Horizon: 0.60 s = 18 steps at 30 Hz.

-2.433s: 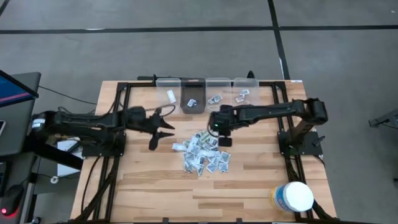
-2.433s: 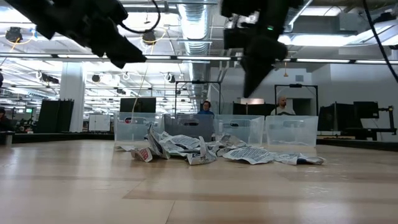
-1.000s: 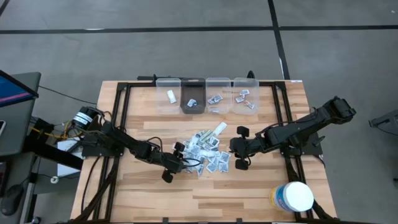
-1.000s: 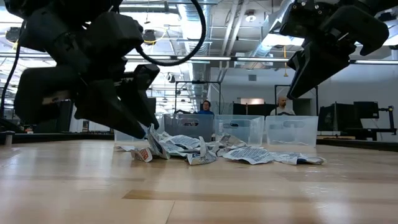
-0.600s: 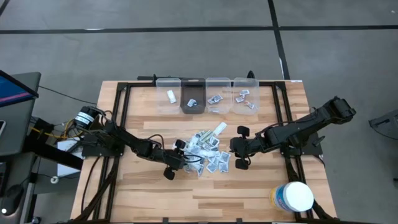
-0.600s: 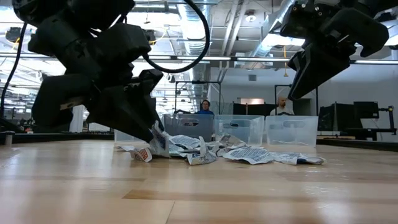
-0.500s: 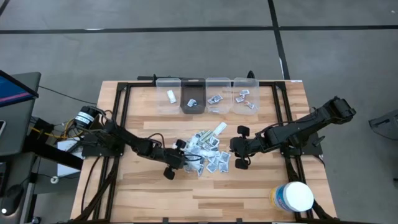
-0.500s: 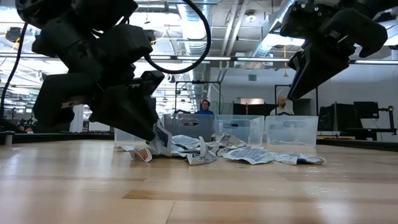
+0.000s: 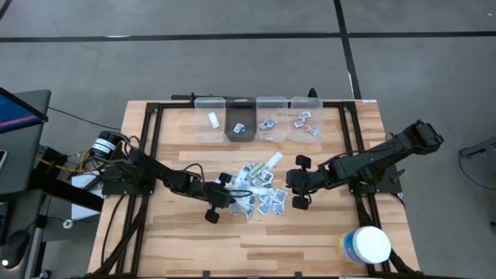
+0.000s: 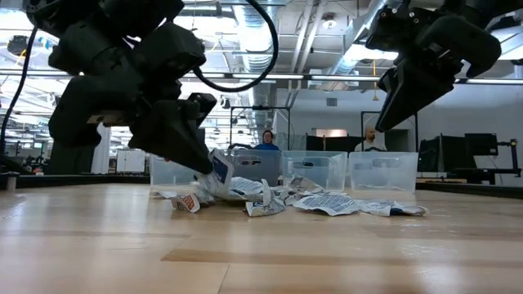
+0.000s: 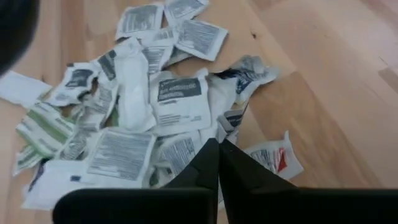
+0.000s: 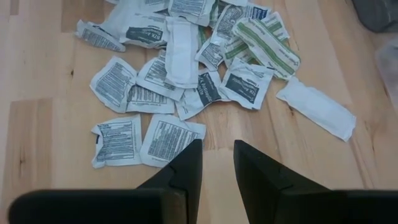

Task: Pick & Place First Aid Supplies
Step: Put the alcohol pad into the black bin

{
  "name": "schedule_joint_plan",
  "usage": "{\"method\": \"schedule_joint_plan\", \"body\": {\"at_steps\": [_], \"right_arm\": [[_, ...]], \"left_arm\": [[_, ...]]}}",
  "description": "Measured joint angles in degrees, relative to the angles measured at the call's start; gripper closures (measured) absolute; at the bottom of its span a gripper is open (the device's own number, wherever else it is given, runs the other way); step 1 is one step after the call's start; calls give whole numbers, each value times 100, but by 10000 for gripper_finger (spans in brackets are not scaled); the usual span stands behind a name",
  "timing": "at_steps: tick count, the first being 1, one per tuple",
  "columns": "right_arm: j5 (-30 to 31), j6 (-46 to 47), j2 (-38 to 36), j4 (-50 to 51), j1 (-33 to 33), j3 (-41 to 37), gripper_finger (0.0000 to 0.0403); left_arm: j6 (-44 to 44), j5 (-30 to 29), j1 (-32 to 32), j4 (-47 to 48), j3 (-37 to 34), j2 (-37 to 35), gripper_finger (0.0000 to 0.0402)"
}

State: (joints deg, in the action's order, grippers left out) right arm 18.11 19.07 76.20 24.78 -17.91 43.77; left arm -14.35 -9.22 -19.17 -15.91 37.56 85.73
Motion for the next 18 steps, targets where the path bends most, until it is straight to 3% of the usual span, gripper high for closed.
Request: {"method": "schedule_joint_plan", "body": {"at_steps": [11,15,18], "right_arm": [[0,0,0,-54,137,0,317],[0,-2,0,-79,232,0,317],[0,-9,0,-128,352,0,317]], "left_arm": [[548,-708,748,84,-4,-1147,394],[1369,-708,1157,87,-4,-1748,395],[2828,-703,1584,92,-4,-2176,395]]}}
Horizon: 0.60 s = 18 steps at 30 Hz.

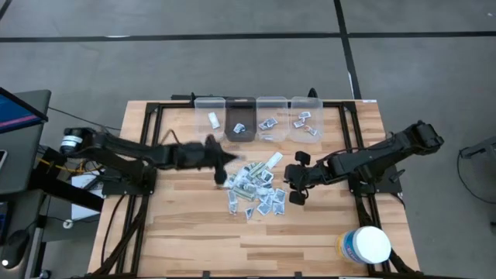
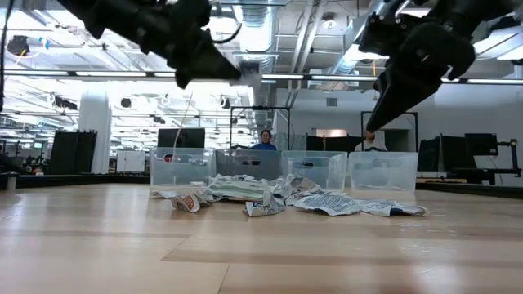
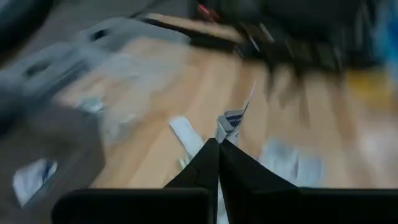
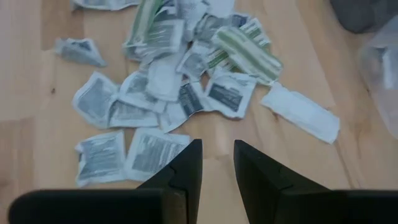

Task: Pick & Place First Aid Supplies
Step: Put the alcohol pad into the black bin

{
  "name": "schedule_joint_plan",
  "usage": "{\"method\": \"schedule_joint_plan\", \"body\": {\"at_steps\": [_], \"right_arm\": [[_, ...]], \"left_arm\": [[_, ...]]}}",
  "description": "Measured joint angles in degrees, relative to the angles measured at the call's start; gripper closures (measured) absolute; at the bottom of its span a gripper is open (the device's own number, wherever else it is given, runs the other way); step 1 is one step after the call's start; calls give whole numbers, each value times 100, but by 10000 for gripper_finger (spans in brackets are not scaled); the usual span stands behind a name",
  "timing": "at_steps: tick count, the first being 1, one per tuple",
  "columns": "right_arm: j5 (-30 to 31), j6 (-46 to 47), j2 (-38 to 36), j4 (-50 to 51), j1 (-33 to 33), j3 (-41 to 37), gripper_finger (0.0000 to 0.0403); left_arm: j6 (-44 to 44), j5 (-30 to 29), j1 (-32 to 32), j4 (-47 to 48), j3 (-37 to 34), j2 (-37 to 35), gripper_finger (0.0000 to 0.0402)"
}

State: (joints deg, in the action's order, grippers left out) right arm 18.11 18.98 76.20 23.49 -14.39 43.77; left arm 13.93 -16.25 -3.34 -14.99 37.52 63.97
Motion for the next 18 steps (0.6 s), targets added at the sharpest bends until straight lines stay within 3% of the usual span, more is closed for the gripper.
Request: {"method": "schedule_joint_plan", "body": {"at_steps": [2,4,10,18], "right_arm": [[16,-2,2,-28,107,0,317],[67,-2,2,-74,222,0,317],[449,-84,2,-490,573,0,317],[450,-151,2,-1060,1163,2,317]], "left_arm": [[899,22,270,-13,0,-265,393],[1204,218,503,-5,0,-496,393],[993,448,1030,-8,0,-865,392],[425,461,1851,-4,-2,-732,392]]}}
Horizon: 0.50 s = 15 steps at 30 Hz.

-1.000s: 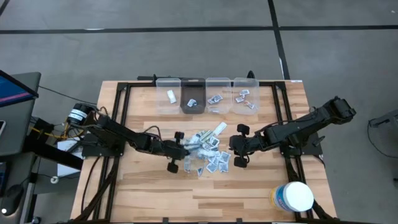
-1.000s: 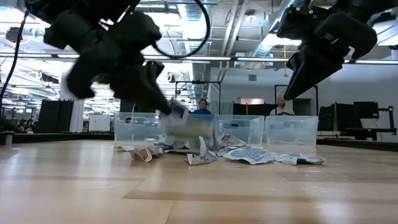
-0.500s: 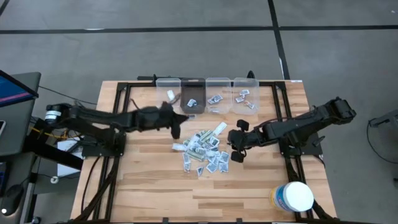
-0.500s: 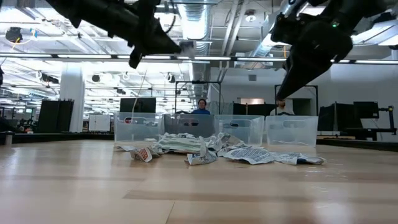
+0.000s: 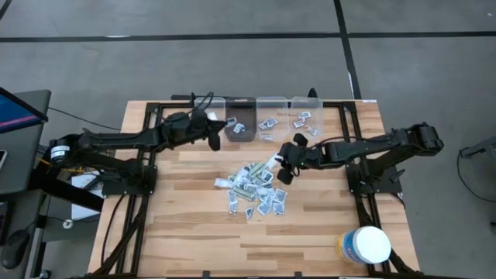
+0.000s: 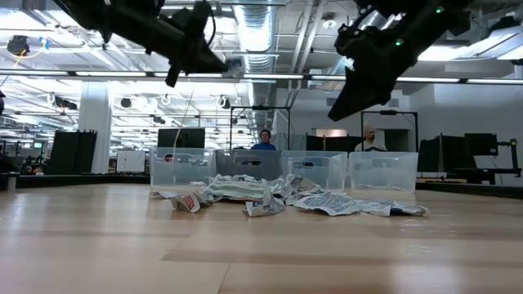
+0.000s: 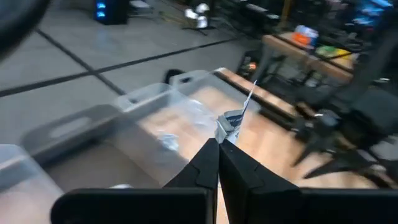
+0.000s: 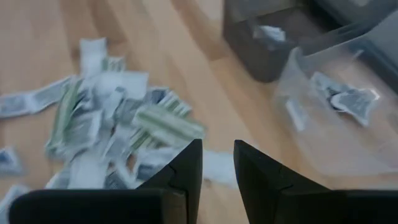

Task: Pick & Place First Aid Supplies
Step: Put the alcohol pad into the black bin

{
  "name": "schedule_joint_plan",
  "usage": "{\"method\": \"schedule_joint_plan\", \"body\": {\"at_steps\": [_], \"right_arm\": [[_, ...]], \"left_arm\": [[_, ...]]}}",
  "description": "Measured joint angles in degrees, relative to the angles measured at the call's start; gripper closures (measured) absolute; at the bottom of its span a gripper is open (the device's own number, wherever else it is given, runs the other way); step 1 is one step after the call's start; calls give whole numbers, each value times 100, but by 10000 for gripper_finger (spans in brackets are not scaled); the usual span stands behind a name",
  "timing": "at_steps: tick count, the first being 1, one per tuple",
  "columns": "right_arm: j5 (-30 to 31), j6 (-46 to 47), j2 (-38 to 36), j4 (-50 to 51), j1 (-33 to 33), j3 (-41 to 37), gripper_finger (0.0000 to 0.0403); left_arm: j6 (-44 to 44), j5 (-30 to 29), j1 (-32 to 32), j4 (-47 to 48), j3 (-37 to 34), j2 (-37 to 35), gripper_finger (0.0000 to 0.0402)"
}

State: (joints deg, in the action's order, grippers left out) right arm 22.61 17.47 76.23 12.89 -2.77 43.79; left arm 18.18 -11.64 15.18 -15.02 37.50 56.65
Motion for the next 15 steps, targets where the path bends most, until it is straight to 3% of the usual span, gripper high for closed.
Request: {"method": "schedule_joint_plan", "body": {"at_steps": [5,11,15], "right_arm": [[-2,-1,0,-282,354,0,317],[-7,61,0,-658,611,2,317],[-17,87,0,-672,643,2,317]], "left_arm": [[2,77,624,-142,0,414,392],[9,1629,1335,-1155,2,1406,392],[22,1775,1566,-1702,4,1824,392]]}}
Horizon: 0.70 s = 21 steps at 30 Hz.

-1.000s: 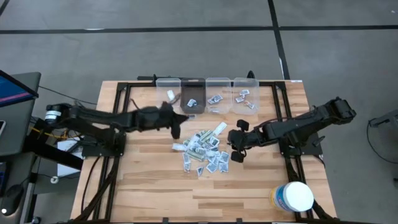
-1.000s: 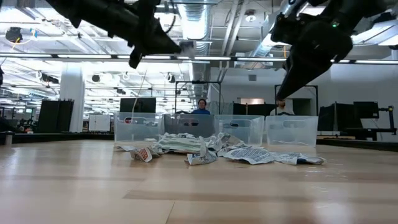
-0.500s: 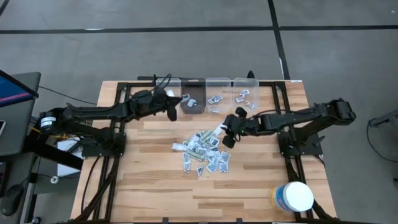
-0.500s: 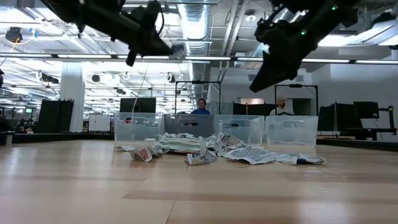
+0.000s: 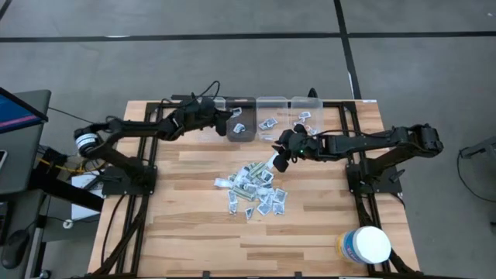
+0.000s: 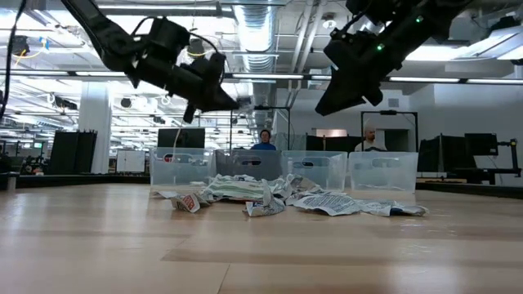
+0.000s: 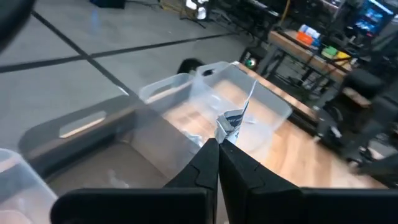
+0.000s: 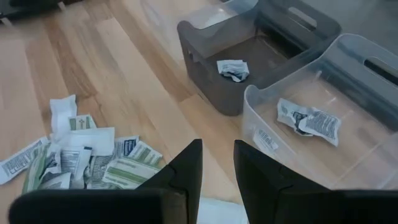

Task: Pick & Place First Aid Supplies
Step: Put the alcohol pad into the black bin, then put the bandage into the left transparent bin

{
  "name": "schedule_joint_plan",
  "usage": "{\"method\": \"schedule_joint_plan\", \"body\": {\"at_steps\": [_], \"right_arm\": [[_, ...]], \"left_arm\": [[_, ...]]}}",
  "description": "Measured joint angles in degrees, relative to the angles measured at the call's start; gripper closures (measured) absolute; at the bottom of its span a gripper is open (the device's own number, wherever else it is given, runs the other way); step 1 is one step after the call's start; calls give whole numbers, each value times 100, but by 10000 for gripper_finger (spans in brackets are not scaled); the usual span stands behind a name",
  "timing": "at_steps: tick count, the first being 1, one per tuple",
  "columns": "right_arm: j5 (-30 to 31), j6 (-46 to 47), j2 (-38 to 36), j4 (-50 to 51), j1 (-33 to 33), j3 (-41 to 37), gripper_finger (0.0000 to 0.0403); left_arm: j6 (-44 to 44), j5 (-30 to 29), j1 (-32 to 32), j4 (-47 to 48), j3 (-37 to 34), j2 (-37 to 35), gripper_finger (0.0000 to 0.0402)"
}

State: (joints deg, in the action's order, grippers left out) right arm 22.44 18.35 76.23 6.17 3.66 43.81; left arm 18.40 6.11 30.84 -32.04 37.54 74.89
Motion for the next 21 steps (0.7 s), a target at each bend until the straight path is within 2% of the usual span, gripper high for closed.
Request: {"method": "schedule_joint_plan", "body": {"at_steps": [11,21], "right_arm": [[-7,175,0,2,-24,0,317],[-7,261,0,3,-26,0,317]], "left_arm": [[2,-2,208,-65,0,440,384],[148,363,181,-52,0,438,312]]}}
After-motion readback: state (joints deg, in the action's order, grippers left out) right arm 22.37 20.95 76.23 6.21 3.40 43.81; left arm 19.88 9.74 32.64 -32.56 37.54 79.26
